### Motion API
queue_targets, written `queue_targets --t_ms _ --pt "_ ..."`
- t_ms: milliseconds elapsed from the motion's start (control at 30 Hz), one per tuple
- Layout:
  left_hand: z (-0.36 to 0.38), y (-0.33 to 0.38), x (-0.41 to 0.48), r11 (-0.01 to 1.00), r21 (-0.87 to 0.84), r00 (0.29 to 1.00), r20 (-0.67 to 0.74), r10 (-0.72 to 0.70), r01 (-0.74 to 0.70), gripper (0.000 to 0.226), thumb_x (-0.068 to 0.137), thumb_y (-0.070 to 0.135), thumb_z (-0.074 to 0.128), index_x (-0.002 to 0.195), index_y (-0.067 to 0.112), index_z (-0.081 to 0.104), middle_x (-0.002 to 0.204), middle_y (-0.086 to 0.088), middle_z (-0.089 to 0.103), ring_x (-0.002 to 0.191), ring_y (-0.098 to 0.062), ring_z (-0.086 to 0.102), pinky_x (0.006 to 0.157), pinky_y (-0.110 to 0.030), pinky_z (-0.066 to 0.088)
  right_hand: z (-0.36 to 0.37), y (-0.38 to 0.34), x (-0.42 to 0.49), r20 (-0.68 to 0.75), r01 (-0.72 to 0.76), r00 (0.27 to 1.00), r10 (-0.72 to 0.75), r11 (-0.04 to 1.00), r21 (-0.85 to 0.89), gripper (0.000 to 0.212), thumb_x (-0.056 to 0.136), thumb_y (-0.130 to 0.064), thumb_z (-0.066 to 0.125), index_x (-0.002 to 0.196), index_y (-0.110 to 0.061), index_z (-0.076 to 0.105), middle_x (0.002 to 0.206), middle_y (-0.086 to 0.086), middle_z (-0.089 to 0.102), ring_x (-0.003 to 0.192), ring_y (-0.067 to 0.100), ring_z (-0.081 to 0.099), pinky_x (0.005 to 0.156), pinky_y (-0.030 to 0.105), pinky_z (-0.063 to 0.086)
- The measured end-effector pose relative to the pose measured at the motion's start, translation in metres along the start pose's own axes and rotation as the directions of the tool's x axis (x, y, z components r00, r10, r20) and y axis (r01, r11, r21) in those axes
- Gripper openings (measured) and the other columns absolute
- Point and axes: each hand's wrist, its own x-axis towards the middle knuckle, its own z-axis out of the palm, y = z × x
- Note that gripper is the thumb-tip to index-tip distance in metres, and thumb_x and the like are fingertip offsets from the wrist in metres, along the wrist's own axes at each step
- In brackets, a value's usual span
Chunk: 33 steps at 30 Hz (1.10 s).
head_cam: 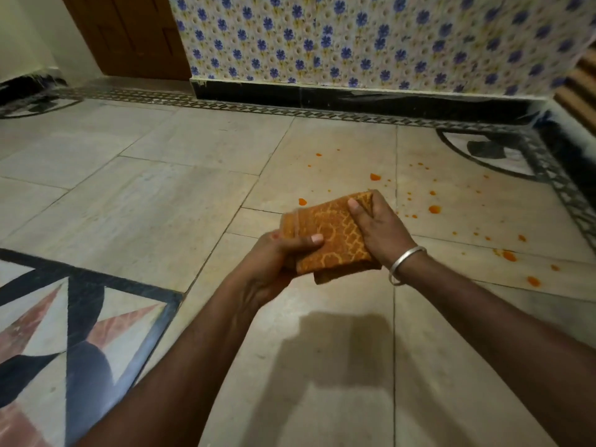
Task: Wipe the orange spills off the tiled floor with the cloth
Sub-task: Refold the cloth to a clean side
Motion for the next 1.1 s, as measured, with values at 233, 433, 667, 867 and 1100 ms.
queue_targets --t_ms 233,433,667,867,1100 --pt "0.082 0.024 0.034 1.0 0.008 0.997 0.076 0.023 -0.024 0.048 0.087 0.007 0.077 0.133 0.007 0.062 0.123 -0.012 0.076 0.109 -0.028 0.075 0.088 -0.043 0.063 -0.075 0.005 0.018 -0.144 -0.034 0.989 0.044 0.997 0.066 0.038 0.101 -0.049 0.046 0.118 -0.016 0.051 0.103 -0.004 0.059 0.093 0.011 0.058 0.084 0.035 0.05" --pt "0.14 0.048 0.067 0.979 0.203 0.999 0.053 -0.004 -0.007 0.038 0.088 0.0 0.074 0.124 0.006 0.062 0.114 -0.015 0.077 0.09 -0.027 0.079 0.074 -0.043 0.066 -0.119 0.021 0.028 -0.163 -0.133 0.968 0.188 0.944 0.302 0.054 0.086 -0.056 0.067 0.124 -0.022 0.051 0.115 -0.006 0.061 0.101 0.011 0.061 0.089 0.034 0.053" --pt "0.207 0.082 0.1 0.901 0.433 0.993 0.11 -0.032 -0.018 0.029 0.092 0.008 0.073 0.118 0.013 0.06 0.116 -0.013 0.075 0.102 -0.031 0.076 0.083 -0.042 0.065 -0.184 0.029 0.043 -0.186 -0.179 0.952 0.245 0.934 0.31 0.056 0.082 -0.048 0.076 0.123 -0.023 0.048 0.113 -0.007 0.06 0.099 0.011 0.06 0.088 0.032 0.052" --pt "0.252 0.087 0.129 0.936 0.35 0.99 0.137 -0.009 -0.04 0.03 0.091 0.007 0.068 0.12 0.01 0.063 0.117 -0.016 0.074 0.097 -0.031 0.076 0.061 -0.034 0.063 -0.235 0.009 0.056 -0.194 -0.247 0.935 0.297 0.937 0.245 0.04 0.091 -0.034 0.071 0.12 -0.022 0.047 0.104 -0.007 0.06 0.093 0.012 0.061 0.077 0.028 0.054" --pt "0.334 0.059 0.136 0.995 -0.059 0.967 -0.246 0.06 -0.076 0.01 0.084 0.006 0.064 0.093 0.007 0.069 0.09 -0.018 0.074 0.078 -0.036 0.073 0.06 -0.048 0.063 -0.269 -0.019 0.081 -0.315 -0.349 0.884 0.345 0.936 0.046 0.025 0.091 -0.015 0.06 0.116 -0.017 0.06 0.106 0.011 0.067 0.094 0.028 0.067 0.081 0.045 0.061"
